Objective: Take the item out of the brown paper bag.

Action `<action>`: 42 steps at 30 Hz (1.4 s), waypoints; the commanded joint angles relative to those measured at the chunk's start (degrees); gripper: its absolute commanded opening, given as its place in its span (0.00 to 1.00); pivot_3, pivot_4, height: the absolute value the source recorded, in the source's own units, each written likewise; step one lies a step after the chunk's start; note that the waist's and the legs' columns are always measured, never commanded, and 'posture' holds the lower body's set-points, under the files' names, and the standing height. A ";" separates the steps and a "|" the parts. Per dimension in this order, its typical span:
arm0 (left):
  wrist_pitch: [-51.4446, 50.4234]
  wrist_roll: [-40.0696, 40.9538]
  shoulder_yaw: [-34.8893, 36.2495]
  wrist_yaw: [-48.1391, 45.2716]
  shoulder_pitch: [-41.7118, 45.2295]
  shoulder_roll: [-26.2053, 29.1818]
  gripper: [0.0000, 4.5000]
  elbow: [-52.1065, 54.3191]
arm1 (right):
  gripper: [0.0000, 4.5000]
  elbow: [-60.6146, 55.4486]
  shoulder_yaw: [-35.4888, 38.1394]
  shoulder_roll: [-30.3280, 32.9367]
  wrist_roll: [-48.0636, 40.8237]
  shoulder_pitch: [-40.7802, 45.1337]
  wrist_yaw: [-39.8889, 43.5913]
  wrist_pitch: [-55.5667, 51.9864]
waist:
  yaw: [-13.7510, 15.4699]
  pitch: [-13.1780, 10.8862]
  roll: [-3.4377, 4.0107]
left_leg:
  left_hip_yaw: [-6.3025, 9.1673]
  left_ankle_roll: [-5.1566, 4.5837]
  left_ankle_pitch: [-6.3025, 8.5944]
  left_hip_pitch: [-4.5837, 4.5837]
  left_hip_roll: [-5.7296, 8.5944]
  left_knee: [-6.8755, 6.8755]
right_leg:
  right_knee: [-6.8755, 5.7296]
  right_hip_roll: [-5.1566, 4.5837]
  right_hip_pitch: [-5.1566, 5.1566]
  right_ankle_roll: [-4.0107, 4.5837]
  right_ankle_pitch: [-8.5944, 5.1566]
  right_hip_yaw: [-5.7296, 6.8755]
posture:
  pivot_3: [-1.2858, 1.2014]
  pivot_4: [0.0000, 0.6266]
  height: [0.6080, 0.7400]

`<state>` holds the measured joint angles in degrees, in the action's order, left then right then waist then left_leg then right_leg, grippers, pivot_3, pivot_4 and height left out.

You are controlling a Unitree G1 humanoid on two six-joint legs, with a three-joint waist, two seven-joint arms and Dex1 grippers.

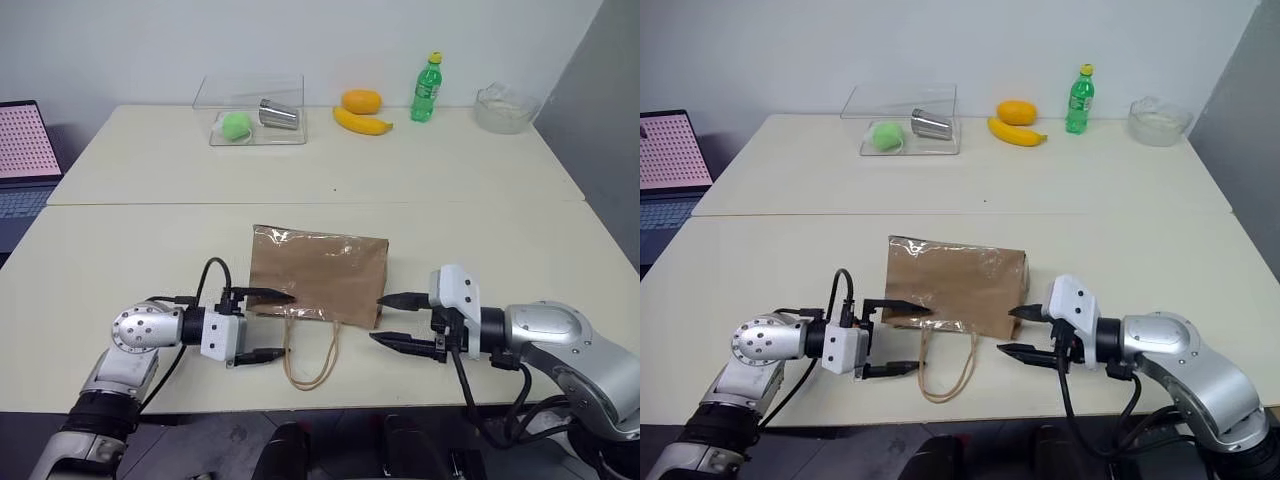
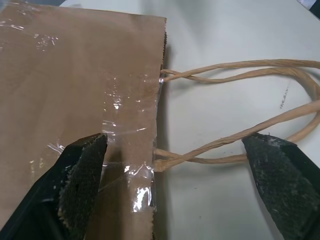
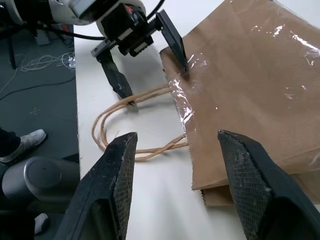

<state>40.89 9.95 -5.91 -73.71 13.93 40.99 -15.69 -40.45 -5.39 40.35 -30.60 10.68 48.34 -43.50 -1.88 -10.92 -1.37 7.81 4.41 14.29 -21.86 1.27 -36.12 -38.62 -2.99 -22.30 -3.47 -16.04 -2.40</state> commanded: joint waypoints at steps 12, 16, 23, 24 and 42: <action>6.20 2.12 -3.55 -1.10 -0.28 0.59 1.00 2.09 | 0.59 -3.22 2.51 2.37 -3.67 -0.57 -1.46 0.08 | 0.00 0.00 0.00 | -0.01 0.00 0.00 0.01 0.00 0.00 | 0.00 0.00 0.01 0.00 0.00 -0.01 | 0.52 0.24 1.00; 5.72 3.29 -4.57 -0.49 -0.45 -0.68 0.96 3.25 | 0.60 -3.23 2.32 2.30 -3.58 -0.82 -1.70 0.43 | 0.01 0.00 0.00 | -0.01 0.00 0.00 0.00 0.00 0.00 | 0.00 0.00 0.01 0.00 0.00 -0.01 | 0.52 0.24 1.00; 1.97 7.45 -5.57 0.08 -0.90 -2.92 0.52 7.73 | 0.60 -2.96 1.78 2.35 -2.56 -1.02 -1.60 2.15 | -0.01 0.00 0.00 | 0.00 0.00 0.00 0.01 -0.01 0.00 | 0.00 0.00 0.01 0.00 0.00 -0.01 | 0.52 0.24 1.00; 0.78 7.93 -5.49 0.21 -0.78 -3.10 0.45 8.43 | 0.60 -2.94 1.69 2.58 -2.42 -1.01 -1.30 2.48 | -0.01 0.00 0.00 | 0.00 0.00 0.00 0.01 -0.01 0.00 | 0.00 0.00 0.01 0.00 0.00 -0.01 | 0.52 0.24 1.00; -30.97 12.31 -1.22 10.69 10.15 -7.29 0.01 17.39 | 0.60 -1.36 -14.77 5.61 9.33 2.38 6.58 11.54 | -0.23 0.01 -0.02 | 0.00 0.00 -0.01 0.03 -0.01 -0.04 | 0.00 0.03 0.03 -0.03 -0.01 0.01 | 0.52 0.24 1.00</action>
<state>11.63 20.67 -8.35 -64.07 22.82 34.07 -0.45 -42.12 -18.36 47.27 -23.28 11.07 55.90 -33.09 -2.11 -10.91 -1.39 7.83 4.42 14.28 -21.84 1.27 -36.17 -38.63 -2.97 -22.27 -3.49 -16.05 -2.39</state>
